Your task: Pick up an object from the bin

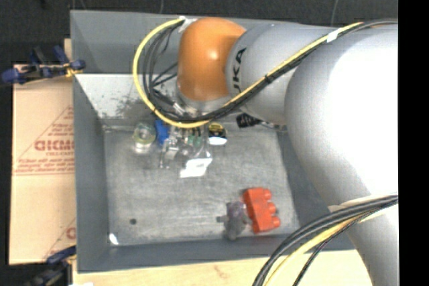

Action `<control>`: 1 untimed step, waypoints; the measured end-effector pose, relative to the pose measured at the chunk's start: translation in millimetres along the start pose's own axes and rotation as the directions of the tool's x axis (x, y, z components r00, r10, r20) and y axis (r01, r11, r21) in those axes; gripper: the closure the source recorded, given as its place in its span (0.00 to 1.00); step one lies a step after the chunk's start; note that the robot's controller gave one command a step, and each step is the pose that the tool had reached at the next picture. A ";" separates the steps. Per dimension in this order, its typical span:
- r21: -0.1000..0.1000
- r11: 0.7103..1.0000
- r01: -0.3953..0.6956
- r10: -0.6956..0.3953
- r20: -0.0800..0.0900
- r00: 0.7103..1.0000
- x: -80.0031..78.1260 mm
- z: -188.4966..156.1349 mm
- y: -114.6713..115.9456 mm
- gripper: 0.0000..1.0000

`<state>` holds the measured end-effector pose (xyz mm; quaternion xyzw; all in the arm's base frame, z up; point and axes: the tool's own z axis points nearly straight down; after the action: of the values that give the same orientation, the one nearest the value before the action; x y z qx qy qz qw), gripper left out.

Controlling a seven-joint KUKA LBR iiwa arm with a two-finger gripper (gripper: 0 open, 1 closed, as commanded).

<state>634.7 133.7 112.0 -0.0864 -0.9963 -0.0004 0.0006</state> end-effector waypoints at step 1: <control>0.002 0.996 0.087 -0.087 0.004 0.996 15.1 -9.0 -61.7 0.00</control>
Offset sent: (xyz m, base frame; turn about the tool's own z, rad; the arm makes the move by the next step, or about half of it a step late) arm -0.0262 -0.0543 0.0079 -0.0904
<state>609.2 75.6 121.0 -0.0427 -0.9991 0.0006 -0.0013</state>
